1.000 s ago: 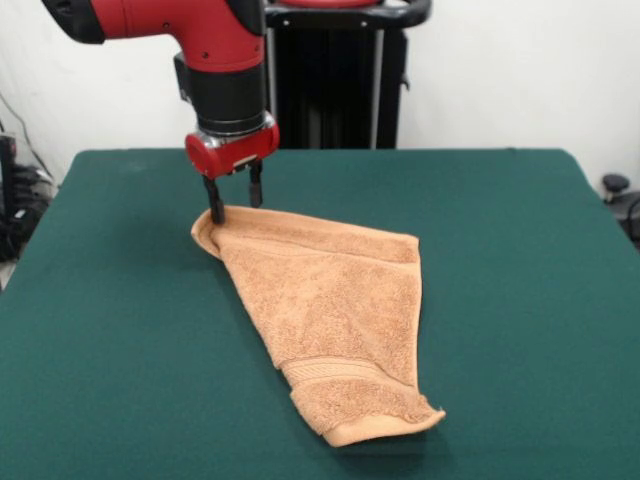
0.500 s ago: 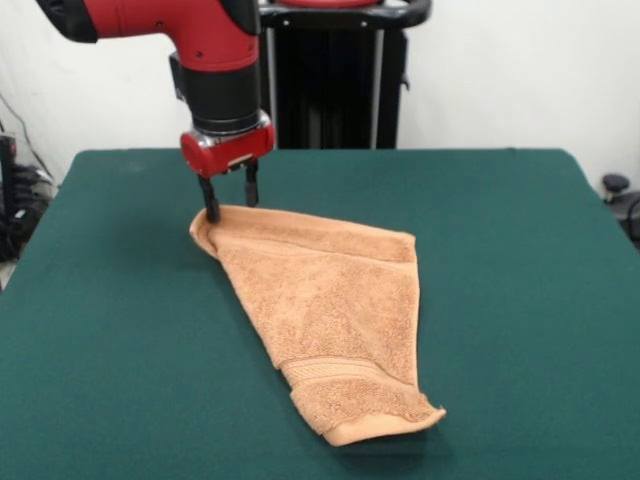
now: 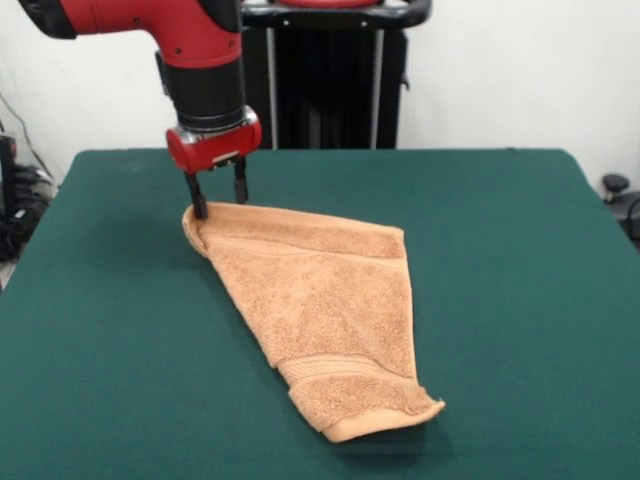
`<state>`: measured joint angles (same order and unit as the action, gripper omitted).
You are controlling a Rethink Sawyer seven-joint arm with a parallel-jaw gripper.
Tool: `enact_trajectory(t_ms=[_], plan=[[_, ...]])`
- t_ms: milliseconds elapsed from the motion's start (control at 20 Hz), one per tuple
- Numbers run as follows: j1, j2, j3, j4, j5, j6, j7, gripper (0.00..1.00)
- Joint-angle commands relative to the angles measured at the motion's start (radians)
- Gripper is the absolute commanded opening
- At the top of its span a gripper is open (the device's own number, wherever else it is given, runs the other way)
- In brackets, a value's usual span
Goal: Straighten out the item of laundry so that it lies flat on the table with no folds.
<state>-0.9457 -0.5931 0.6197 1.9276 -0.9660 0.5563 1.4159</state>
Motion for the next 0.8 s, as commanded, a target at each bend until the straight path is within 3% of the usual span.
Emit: enact_trajectory(t_ms=[50,800], plan=[[-0.009,0.039,0.06,-0.03,0.022,-0.035,-0.077,1.0],[0.007,0.023,0.051,-0.022,-0.007,-0.061,-0.052,1.0]])
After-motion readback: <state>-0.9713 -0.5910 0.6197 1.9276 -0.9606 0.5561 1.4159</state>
